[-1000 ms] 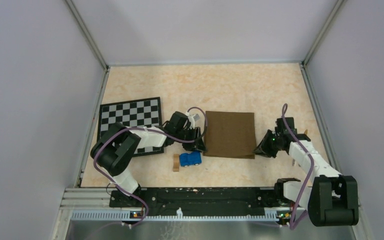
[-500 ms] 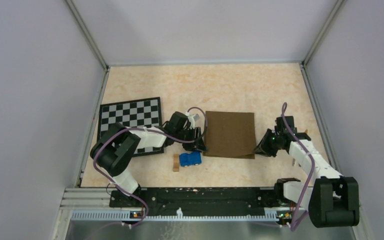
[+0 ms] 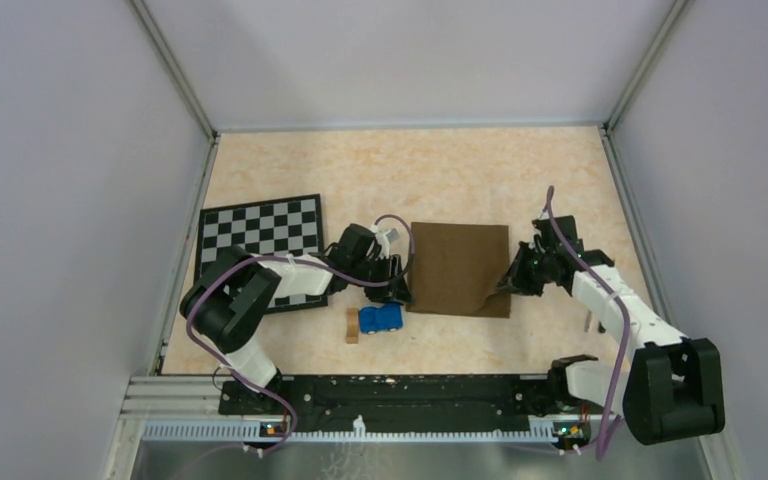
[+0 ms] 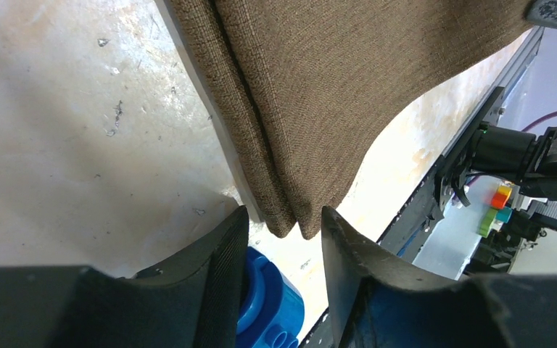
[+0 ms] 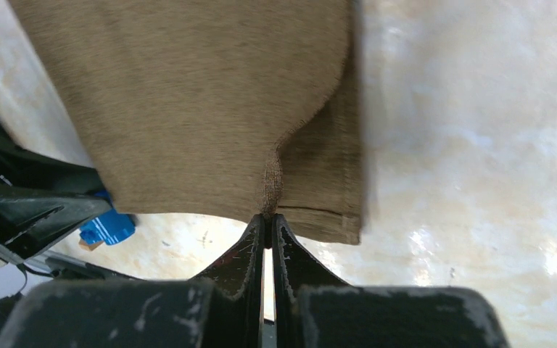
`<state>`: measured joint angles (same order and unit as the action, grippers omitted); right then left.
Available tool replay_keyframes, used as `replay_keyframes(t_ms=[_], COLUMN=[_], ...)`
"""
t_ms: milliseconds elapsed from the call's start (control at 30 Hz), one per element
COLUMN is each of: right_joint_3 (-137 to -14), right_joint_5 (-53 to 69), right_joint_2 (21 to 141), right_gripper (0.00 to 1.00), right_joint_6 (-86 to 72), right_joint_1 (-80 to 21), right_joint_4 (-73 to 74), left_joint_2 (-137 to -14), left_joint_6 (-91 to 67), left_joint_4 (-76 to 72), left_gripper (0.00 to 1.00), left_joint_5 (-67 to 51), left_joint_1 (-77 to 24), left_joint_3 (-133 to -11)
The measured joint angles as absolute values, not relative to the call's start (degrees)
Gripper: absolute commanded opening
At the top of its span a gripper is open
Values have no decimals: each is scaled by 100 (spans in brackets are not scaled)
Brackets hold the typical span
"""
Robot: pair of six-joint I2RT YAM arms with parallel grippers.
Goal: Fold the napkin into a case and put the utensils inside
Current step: Fold the top corner of the square-folded napkin at the center of the board.
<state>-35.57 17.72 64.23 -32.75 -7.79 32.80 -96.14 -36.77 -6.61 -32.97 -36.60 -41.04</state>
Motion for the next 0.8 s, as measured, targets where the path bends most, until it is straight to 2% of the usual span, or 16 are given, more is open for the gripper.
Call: replay_keyframes(t_ms=[133, 367, 533, 800], right_joint_3=[-3850, -4145, -4853, -6145], right_joint_5=[1811, 2008, 2357, 2565], right_joint_2=[6595, 7140, 8359, 9863], right_gripper=[0, 0, 0, 0], right_joint_6=[-3240, -3218, -3380, -3826], right_joint_1=[-1090, -1726, -2283, -2399], right_joint_4=[3205, 2801, 2121, 1127], left_joint_2=[-9614, -9614, -9616, -9618], left_joint_6=[-3675, -3632, -3629, -3636], left_joint_4=[-668, -569, -552, -604], left_gripper=[48, 35, 32, 26], left_joint_5=[-3319, -3232, -3203, -3138], left_joint_1=[-3660, -3695, -3715, -3723], left_joint_3=[-4104, -4097, -4080, -4025])
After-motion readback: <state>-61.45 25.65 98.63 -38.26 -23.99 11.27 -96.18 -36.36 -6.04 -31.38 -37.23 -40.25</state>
